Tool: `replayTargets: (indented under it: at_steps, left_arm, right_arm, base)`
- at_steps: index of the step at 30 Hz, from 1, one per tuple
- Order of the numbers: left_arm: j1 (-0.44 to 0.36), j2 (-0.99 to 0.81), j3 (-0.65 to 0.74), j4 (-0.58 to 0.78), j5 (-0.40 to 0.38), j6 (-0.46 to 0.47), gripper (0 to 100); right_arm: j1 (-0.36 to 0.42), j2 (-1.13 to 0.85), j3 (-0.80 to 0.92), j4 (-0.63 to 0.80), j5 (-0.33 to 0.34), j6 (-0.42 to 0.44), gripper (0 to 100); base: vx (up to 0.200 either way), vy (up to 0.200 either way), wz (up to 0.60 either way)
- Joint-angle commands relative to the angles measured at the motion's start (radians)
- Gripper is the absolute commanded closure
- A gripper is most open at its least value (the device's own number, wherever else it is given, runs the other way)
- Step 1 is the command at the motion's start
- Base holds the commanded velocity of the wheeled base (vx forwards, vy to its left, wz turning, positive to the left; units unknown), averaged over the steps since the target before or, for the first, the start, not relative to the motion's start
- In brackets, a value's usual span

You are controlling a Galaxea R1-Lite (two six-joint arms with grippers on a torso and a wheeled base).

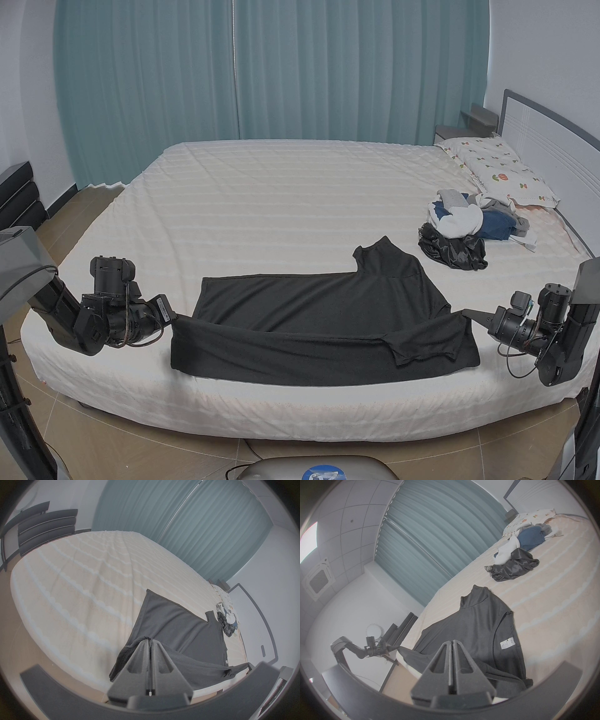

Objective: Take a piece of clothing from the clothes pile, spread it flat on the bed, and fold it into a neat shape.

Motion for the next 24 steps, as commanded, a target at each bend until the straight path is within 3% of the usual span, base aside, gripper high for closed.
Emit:
replayTargets:
  at_steps: [1, 5, 16, 19, 24]
  left_arm:
    - [0.004, -0.052, 0.012, 0.049, -0.021, 0.014, 100]
    - [0.017, -0.091, 0.029, 0.120, -0.070, 0.074, 100]
    - [0.026, -0.107, 0.043, 0.157, -0.071, 0.120, 100]
    - [0.027, -0.132, 0.040, 0.221, -0.071, 0.149, 100]
    - [0.035, -0.137, 0.038, 0.272, -0.073, 0.198, 100]
  right_arm:
    - [-0.042, -0.067, 0.038, -0.008, 0.060, 0.000, 100]
    - [-0.056, -0.083, 0.057, -0.010, 0.087, -0.003, 100]
    - [-0.058, -0.115, 0.102, -0.008, 0.110, -0.014, 100]
    - [-0.058, -0.127, 0.125, -0.008, 0.110, -0.019, 100]
    - [-0.058, -0.121, 0.168, -0.008, 0.110, -0.091, 100]
  base:
    - [0.000, 0.000, 0.00]
    - [0.000, 0.000, 0.00]
    - [0.000, 0.000, 0.00]
    - [0.000, 0.000, 0.00]
    - [0.000, 0.000, 0.00]
